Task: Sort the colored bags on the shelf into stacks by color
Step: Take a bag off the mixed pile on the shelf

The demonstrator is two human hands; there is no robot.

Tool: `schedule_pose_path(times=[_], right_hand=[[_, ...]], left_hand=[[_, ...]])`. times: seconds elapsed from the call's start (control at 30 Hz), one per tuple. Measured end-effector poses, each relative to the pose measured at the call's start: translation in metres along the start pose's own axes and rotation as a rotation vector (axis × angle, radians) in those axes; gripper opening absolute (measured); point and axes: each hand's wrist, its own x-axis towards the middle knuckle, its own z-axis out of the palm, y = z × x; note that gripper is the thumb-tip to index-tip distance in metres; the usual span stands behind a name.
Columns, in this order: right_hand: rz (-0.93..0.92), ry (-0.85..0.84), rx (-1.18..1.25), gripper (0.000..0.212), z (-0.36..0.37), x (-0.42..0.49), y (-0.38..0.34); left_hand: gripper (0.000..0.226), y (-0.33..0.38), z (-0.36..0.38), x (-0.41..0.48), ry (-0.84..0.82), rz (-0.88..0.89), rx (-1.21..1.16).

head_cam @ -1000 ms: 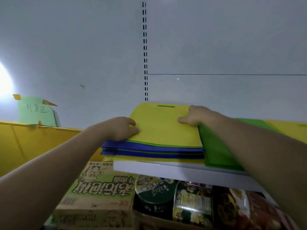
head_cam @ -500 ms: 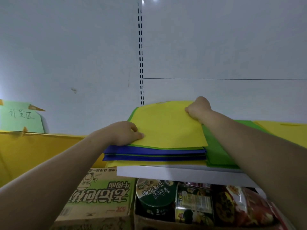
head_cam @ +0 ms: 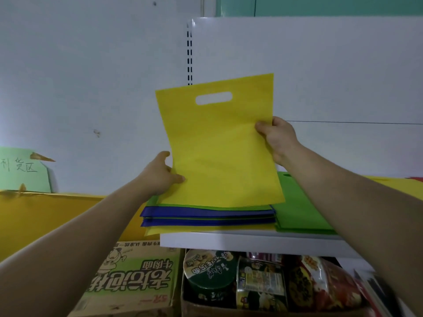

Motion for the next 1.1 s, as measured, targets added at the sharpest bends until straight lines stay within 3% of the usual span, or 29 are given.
schedule_pose_path(times=[0.2,0.33,0.57,0.83,1.1], right_hand=[[-0.047,0.098,-0.041,0.015,-0.009,-0.008,-0.01],[-0.053,0.159,-0.284,0.015,-0.02,-0.013,-0.003],[-0.05,0.389,-0.522,0.035,-0.066,-0.03,-0.004],[-0.09,0.522,-0.608,0.044,-0.17,-0.063,-0.044],[-0.161,0.61,-0.607,0.035,-0.316,-0.119,-0.084]], left_hand=[[0.059,0.007,-0.009,-0.007,0.117,0.113,-0.283],[0.055,0.011,-0.005,-0.01,0.133,0.207,-0.281],[0.057,0.035,0.022,-0.02,0.075,0.307,-0.263],[0.057,0.103,0.085,-0.06,-0.017,0.42,-0.22],[0.059,0.193,0.195,-0.116,-0.106,0.485,-0.199]])
